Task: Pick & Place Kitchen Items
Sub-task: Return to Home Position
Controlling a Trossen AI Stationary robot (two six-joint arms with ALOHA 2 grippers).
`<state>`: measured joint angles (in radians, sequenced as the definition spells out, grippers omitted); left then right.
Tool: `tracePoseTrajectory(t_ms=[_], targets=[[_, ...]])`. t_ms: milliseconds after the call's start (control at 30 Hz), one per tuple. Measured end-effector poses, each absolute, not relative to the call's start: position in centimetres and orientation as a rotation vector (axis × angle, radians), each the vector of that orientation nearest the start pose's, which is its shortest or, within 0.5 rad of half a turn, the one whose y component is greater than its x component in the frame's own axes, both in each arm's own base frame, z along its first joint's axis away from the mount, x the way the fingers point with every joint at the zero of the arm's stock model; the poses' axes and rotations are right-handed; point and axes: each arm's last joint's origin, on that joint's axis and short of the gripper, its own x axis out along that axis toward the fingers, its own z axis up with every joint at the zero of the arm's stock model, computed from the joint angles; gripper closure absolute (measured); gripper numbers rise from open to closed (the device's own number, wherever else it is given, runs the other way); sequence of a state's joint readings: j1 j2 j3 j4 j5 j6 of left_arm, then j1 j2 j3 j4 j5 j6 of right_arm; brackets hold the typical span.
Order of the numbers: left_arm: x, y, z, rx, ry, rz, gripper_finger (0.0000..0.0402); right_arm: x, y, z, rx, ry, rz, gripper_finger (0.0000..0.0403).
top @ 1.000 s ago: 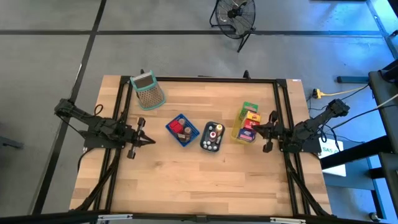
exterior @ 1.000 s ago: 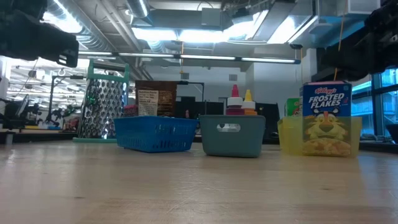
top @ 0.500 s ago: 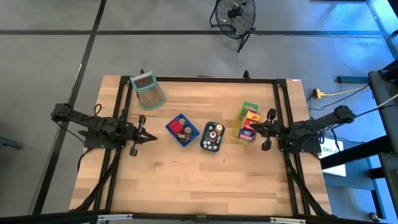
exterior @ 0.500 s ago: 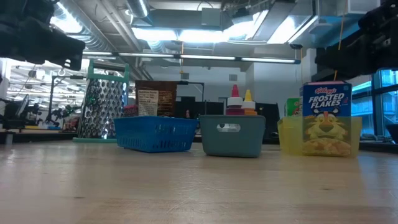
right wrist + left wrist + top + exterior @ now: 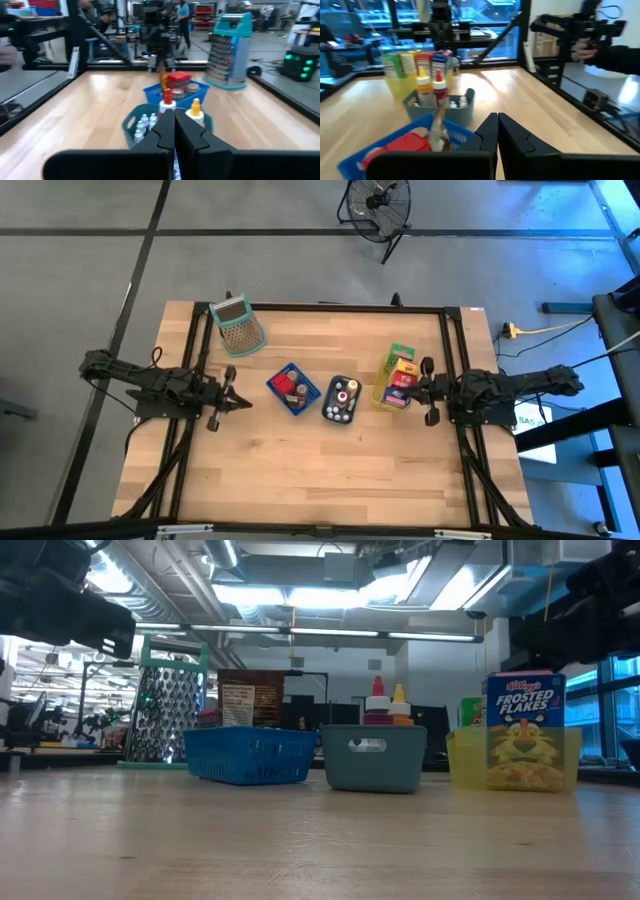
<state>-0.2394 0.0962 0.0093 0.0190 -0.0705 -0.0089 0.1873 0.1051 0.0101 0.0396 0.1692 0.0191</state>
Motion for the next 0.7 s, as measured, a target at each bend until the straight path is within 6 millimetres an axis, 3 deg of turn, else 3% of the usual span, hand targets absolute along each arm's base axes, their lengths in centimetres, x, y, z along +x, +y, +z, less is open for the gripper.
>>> tracePoseTrajectory(t_ms=[367,700], targets=[[10.07,-2.19,16.08,0.106,0.059,-0.154,0.0399,10.24,1.43,16.20,-0.018,0.058,0.023,0.0400],[10.07,-2.18,16.10,-0.010,0.066,-0.147,0.0391,10.24,1.43,16.21,-0.018,0.058,0.023,0.0400]])
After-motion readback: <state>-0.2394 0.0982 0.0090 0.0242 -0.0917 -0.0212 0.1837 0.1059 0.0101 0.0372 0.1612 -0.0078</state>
